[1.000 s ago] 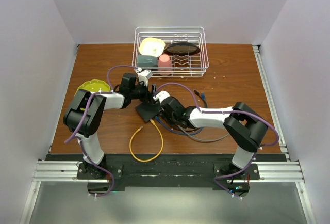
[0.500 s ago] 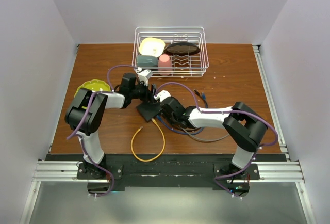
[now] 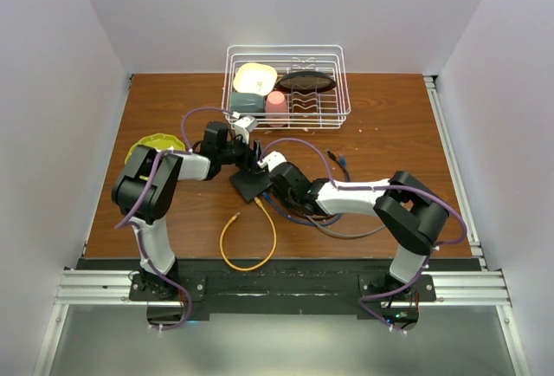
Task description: Insert the plug into the switch port
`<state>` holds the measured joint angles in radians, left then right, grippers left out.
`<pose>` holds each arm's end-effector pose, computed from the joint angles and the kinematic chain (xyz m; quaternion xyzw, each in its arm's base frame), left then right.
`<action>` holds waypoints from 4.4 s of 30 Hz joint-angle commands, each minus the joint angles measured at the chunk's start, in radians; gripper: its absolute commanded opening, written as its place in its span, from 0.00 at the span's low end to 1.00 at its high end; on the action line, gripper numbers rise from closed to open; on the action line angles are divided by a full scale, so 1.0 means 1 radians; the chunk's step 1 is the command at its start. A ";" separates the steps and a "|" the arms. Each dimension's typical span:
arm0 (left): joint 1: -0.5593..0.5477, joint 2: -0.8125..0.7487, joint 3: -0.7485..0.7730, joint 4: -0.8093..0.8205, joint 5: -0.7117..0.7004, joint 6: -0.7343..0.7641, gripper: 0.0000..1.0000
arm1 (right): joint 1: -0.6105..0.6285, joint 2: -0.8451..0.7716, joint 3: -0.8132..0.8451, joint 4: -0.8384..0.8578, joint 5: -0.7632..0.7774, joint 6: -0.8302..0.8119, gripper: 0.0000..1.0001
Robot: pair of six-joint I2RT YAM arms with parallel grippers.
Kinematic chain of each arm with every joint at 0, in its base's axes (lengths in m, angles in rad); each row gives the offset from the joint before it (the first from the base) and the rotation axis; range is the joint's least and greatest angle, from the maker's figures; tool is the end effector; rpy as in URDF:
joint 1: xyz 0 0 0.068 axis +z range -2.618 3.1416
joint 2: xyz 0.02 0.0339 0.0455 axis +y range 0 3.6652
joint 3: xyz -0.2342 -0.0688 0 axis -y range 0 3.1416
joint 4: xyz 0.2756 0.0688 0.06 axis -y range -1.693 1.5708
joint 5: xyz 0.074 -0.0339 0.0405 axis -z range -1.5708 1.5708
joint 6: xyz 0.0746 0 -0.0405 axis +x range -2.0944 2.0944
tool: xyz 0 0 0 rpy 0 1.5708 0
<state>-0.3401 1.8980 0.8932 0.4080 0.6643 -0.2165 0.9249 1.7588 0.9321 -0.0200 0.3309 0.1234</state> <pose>0.3650 -0.1780 0.0602 0.2039 0.8244 -0.3986 0.3462 0.2543 0.2971 0.0732 -0.3061 0.8721 0.0415 0.3795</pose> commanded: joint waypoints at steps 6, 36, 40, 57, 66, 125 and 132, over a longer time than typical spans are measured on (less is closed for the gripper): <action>-0.057 0.035 0.024 -0.182 0.258 0.032 0.51 | -0.017 0.034 0.040 0.193 0.020 -0.011 0.00; -0.112 0.108 0.112 -0.511 0.373 0.212 0.34 | -0.060 0.088 0.129 0.325 -0.015 -0.018 0.00; -0.114 0.098 0.115 -0.526 0.370 0.241 0.35 | -0.060 0.094 0.137 0.318 -0.021 -0.014 0.00; -0.112 0.006 0.095 -0.499 0.314 0.224 0.39 | -0.064 0.073 0.136 0.255 0.020 0.021 0.00; -0.106 -0.131 0.058 -0.382 0.155 0.117 0.57 | -0.061 -0.004 0.056 0.279 -0.015 0.036 0.18; -0.100 -0.988 -0.215 -0.077 -0.624 -0.050 1.00 | -0.061 -0.734 -0.202 0.166 -0.016 0.062 0.99; -0.100 -1.005 -0.241 -0.057 -0.661 -0.037 1.00 | -0.061 -0.777 -0.242 0.224 0.043 0.035 0.99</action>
<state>-0.4397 0.9100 0.6666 0.3000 0.0395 -0.2897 0.8684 1.0306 0.7155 0.1238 0.3191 0.1741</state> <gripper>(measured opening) 0.997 0.985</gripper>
